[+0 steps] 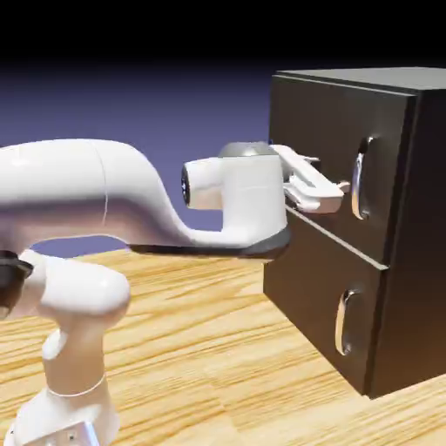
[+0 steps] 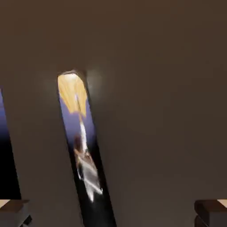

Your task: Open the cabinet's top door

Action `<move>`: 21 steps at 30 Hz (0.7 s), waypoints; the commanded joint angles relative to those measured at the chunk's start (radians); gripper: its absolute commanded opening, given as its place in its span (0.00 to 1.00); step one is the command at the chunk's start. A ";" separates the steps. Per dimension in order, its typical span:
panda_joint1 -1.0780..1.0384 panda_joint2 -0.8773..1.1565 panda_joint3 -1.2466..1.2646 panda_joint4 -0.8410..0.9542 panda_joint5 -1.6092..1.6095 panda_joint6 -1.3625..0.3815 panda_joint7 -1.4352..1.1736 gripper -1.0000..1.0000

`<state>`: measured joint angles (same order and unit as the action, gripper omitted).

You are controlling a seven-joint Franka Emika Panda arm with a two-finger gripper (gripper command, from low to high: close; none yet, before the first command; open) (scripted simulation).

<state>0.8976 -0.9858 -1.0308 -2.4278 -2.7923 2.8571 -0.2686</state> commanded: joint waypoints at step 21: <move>-0.193 0.218 0.189 -0.030 -0.112 -0.093 0.286 0.00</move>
<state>0.7041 -0.7682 -0.8419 -2.4579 -2.8973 2.7633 0.0171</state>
